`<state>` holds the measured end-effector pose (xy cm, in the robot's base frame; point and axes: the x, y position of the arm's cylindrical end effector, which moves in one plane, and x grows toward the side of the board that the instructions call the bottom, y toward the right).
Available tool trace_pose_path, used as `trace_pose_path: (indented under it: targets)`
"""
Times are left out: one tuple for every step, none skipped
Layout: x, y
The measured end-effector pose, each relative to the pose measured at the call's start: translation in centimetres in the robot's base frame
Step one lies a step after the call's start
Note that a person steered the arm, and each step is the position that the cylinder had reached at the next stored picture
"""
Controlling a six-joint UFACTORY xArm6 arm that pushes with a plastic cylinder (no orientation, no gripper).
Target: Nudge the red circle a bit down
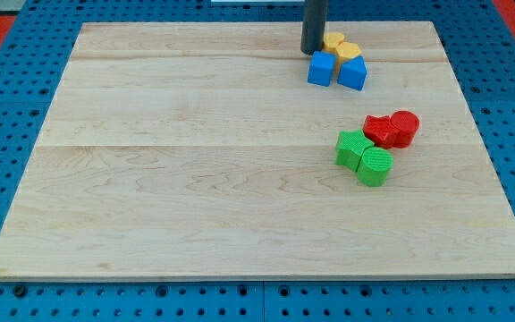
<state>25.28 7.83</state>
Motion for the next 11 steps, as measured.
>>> trace_pose_path:
  targets:
    - [0.0,-1.7]
    - [0.9,-4.9]
    - [3.0,-7.4]
    - [5.6,-6.2]
    - [8.1,-4.2]
    - [10.3,-2.2]
    - [11.5,1.7]
    - [11.7,6.7]
    - [11.7,10.8]
    - [12.3,11.1]
    - [13.6,10.1]
